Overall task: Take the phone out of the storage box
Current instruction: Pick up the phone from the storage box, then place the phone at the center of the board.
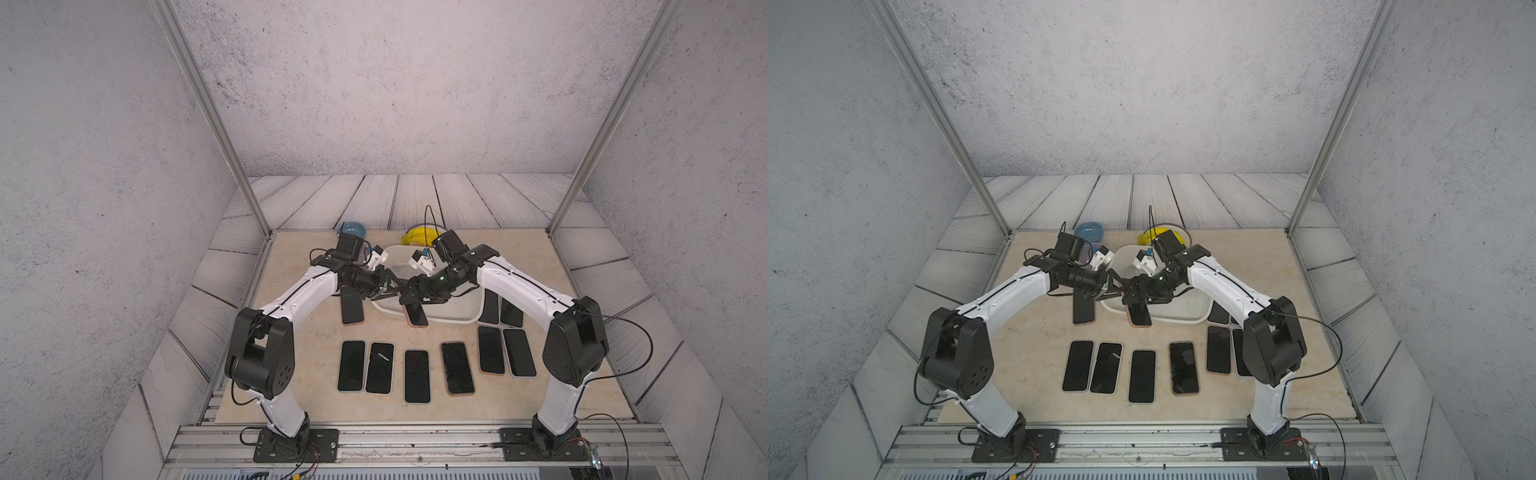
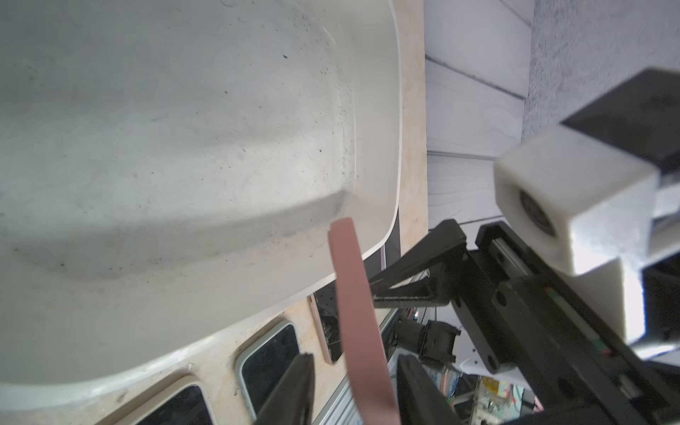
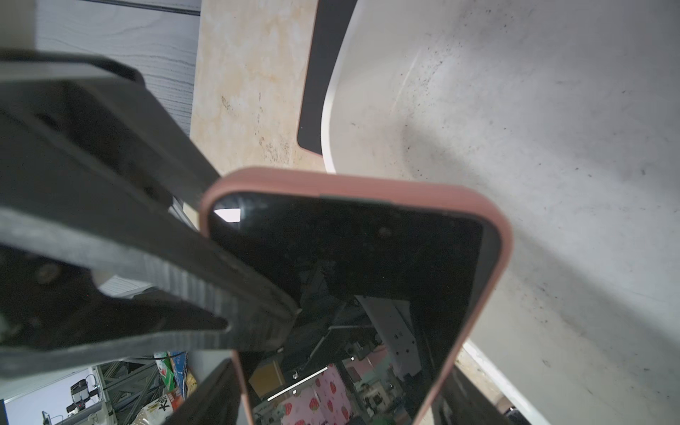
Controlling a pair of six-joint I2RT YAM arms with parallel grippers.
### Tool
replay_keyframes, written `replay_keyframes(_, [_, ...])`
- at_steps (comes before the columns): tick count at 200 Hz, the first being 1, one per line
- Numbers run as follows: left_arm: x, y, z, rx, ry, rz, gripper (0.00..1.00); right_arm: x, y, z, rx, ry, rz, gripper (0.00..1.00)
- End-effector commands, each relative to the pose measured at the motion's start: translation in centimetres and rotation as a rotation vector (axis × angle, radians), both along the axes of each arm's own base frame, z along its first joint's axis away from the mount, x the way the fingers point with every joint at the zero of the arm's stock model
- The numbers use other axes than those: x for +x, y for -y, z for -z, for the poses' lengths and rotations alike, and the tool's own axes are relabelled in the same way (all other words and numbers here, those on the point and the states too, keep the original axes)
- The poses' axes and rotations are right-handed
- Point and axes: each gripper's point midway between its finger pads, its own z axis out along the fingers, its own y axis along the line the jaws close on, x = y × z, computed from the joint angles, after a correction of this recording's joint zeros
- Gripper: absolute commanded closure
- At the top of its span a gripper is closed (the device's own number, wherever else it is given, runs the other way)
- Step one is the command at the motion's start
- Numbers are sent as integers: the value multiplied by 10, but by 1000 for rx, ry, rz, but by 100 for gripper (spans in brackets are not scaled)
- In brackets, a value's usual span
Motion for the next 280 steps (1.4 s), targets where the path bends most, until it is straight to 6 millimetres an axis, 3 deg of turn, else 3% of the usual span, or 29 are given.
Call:
replay_keyframes(1, [-2,5,6,13,-23,20,74,-2,-7,-17,41,29,-34,34])
replay_keyframes(31, [-4,7,3,-2,-32,27,100,-3,-5,-13,26,28,-37,33])
replay_keyframes(46, [-5,6,1,-4,-35,25,100,-3,-5,-12,19,32,-36,32])
replay_keyframes(70, [-7,0,0,17,-46,7,100,2,-1,-14,-7,56,-24,22])
replay_keyframes(84, [-10,-10,-2,44,-47,-5,100,5,2,-20,-16,72,-16,6])
replay_keyframes(95, [-13,-23,-5,92,-40,-17,100,7,4,-27,-11,81,-8,0])
replay_keyframes(112, [-20,-50,-10,198,-3,-32,100,17,10,-41,18,93,31,0])
replay_keyframes(136, [-32,-104,-12,426,45,-79,100,29,21,-59,99,72,76,0])
replay_keyframes(156, [-38,-150,-11,582,59,-172,100,37,30,-65,143,55,104,0])
replay_keyframes(179, [-39,-190,-5,694,71,-264,100,37,31,-65,165,44,104,0])
replay_keyframes(217, [-16,-220,20,755,45,-280,100,34,28,-72,211,22,110,0])
replay_keyframes(248, [15,-225,49,672,-56,-252,100,25,33,-86,223,53,111,0])
replay_keyframes(280, [49,-231,65,614,-106,-251,100,13,40,-93,228,73,120,0])
